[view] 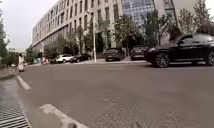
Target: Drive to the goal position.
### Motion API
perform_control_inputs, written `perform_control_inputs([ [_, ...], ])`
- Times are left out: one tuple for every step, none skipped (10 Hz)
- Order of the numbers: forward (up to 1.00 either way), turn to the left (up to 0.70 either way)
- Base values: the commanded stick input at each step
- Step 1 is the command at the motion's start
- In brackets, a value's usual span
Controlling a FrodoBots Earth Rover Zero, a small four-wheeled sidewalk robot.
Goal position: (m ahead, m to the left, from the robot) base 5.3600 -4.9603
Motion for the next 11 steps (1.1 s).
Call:
perform_control_inputs([
  [0.45,0.00],
  [0.45,0.00],
  [0.45,0.00],
  [0.45,0.00],
  [0.45,0.00],
  [0.45,-0.03],
  [0.45,-0.18],
  [0.45,-0.27],
  [0.45,-0.27],
  [0.45,-0.27],
  [0.45,-0.27],
])
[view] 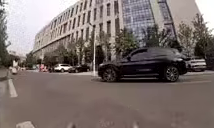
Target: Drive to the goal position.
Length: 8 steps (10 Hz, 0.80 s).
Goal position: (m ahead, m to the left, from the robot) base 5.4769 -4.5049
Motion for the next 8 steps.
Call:
perform_control_inputs([
  [0.45,-0.27],
  [0.45,-0.27],
  [0.45,-0.27],
  [0.45,-0.27],
  [0.45,-0.27],
  [0.45,-0.27],
  [0.45,-0.27],
  [0.45,-0.27],
])
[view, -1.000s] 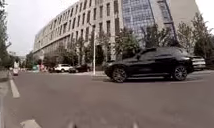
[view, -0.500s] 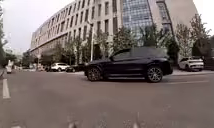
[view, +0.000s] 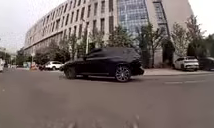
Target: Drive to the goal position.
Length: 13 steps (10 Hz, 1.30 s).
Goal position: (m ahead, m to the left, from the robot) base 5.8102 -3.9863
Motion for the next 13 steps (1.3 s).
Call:
perform_control_inputs([
  [0.45,-0.27],
  [0.45,-0.27],
  [0.45,-0.27],
  [0.22,-0.36],
  [0.00,-0.45],
  [0.00,-0.45],
  [0.00,-0.45],
  [0.00,-0.45],
  [0.00,-0.45],
  [0.00,-0.45],
  [0.00,-0.45],
  [0.00,-0.45],
  [0.00,-0.45],
])
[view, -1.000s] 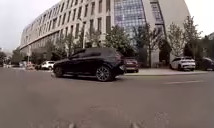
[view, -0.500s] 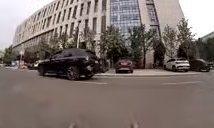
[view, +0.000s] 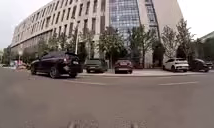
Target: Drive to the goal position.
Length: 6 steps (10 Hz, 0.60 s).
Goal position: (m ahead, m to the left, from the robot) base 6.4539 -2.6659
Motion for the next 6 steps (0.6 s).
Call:
perform_control_inputs([
  [0.00,-0.45],
  [0.00,-0.45],
  [0.00,-0.45],
  [0.00,-0.45],
  [0.00,-0.45],
  [0.00,-0.45],
])
